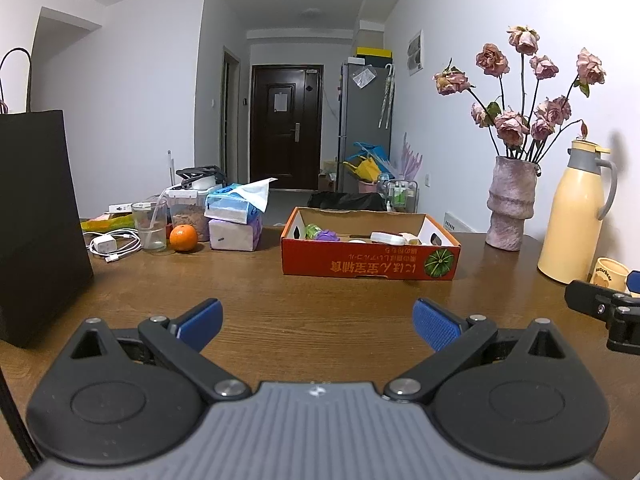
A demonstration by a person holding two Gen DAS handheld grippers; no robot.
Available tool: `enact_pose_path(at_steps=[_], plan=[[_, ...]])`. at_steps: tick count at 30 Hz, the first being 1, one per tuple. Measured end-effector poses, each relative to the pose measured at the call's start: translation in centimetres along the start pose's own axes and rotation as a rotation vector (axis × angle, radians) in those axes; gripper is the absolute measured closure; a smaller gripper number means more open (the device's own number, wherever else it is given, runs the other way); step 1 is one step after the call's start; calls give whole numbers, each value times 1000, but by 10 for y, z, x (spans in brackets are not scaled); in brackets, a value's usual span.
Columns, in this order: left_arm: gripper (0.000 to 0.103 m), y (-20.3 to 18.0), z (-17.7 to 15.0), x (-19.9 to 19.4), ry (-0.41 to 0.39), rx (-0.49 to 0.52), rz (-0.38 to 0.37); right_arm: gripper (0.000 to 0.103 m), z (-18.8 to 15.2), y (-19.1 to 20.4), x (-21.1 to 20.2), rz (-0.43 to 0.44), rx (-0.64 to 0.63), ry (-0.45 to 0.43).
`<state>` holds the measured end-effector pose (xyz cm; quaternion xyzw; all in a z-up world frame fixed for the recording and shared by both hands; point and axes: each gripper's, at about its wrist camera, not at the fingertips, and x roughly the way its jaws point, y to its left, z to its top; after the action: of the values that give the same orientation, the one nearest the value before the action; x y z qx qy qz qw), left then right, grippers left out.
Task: Organize rigid objects
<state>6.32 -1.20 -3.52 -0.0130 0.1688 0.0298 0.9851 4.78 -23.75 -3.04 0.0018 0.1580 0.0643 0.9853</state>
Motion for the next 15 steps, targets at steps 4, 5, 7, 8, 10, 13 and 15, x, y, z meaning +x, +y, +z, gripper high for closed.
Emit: enact_pose_path(at_steps=[4,5,7,8,10,13,15], plan=[[0,0,0,0,1,2,0,0,0,0,0,0,0,0],[0,0,0,0,2,2,0,0,0,0,0,0,0,0],[0,0,-1,0,2,2,-1,0,0,0,0,0,0,0],[0,0,-1,0,2,2,0,0,0,0,-1,1,0,-1],[0,0,-1,0,2,2,0,0,0,1,0,1,-1,0],[0,0,-1,0,2,2,0,0,0,1,0,1,-1,-1],[0,0,-1,-1,1,2,0,0,0,1,0,1,-1,0]])
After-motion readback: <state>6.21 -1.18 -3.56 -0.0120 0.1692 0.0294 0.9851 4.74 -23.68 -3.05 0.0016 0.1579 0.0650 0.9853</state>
